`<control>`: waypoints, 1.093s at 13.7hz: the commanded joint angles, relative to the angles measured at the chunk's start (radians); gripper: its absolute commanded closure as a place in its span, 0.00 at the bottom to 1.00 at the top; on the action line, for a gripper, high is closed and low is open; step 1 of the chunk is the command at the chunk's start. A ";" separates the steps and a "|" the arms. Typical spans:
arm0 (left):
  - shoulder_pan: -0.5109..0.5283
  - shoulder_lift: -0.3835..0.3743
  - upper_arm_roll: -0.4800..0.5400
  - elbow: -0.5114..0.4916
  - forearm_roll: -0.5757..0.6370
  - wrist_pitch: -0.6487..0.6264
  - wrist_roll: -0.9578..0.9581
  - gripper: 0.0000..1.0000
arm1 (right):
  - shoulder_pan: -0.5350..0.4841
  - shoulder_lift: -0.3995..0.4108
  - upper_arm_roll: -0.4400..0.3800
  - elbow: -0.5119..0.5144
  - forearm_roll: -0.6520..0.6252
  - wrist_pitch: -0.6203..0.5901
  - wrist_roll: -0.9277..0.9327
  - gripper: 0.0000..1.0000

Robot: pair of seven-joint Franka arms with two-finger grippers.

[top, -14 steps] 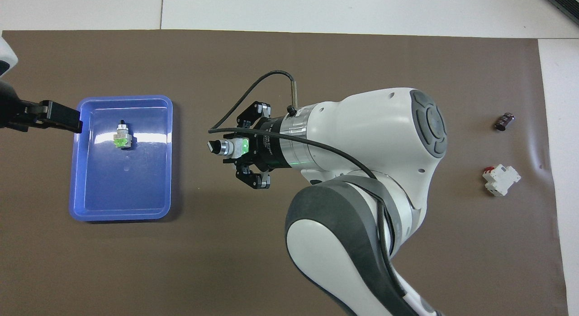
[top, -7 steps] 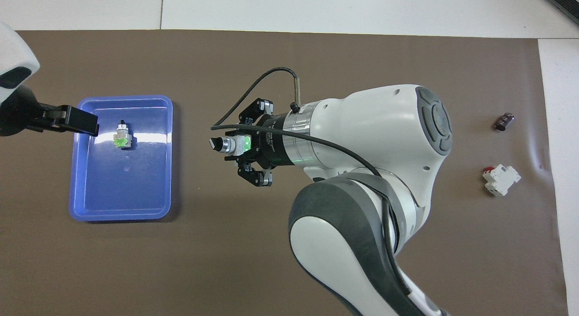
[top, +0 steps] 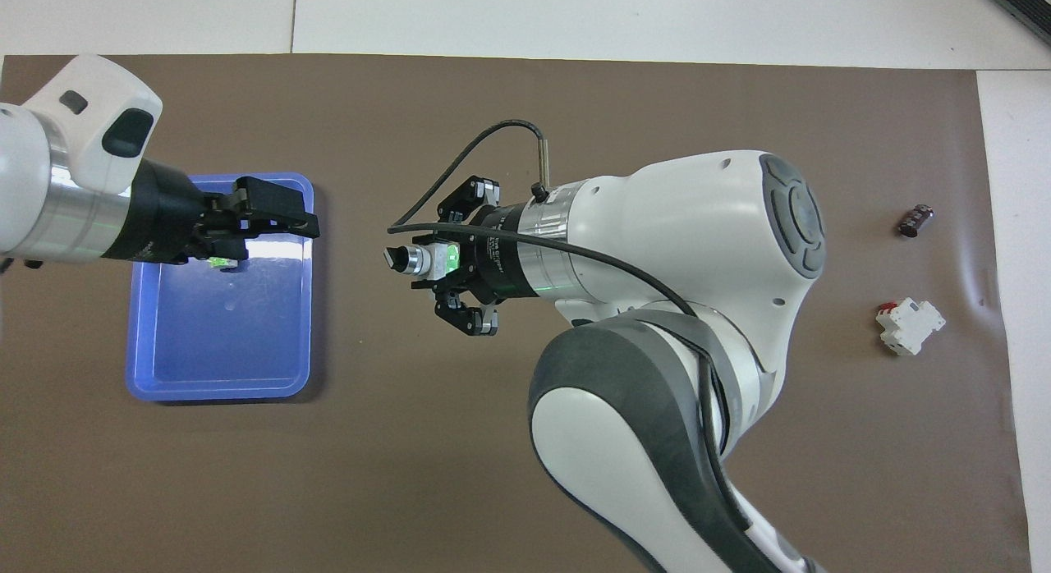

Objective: Turn and place switch with both arms
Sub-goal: 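Reach the left gripper toward the switch held by the right gripper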

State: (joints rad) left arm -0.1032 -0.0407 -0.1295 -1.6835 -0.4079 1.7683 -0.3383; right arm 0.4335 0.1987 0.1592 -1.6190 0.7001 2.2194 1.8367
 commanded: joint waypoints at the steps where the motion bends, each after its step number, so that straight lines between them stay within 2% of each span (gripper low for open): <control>1: -0.004 -0.054 0.011 -0.077 -0.126 0.080 -0.109 0.22 | -0.013 0.010 0.005 0.027 -0.025 -0.026 0.026 1.00; 2: 0.000 -0.054 0.011 -0.081 -0.176 0.091 -0.149 0.28 | -0.013 0.010 0.005 0.027 -0.025 -0.026 0.026 1.00; 5: 0.023 -0.067 0.014 -0.113 -0.301 0.111 -0.154 0.37 | -0.013 0.008 0.002 0.027 -0.025 -0.026 0.026 1.00; 10: 0.013 -0.091 0.010 -0.177 -0.383 0.209 -0.154 0.43 | -0.013 0.005 0.000 0.025 -0.025 -0.026 0.026 1.00; 15: -0.038 -0.093 0.007 -0.188 -0.405 0.260 -0.154 0.49 | -0.013 0.005 0.000 0.025 -0.025 -0.026 0.026 1.00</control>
State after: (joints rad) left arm -0.1146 -0.0973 -0.1284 -1.8232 -0.7919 1.9929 -0.4848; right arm 0.4280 0.1987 0.1579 -1.6153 0.7001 2.2192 1.8367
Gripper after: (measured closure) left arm 0.485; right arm 0.595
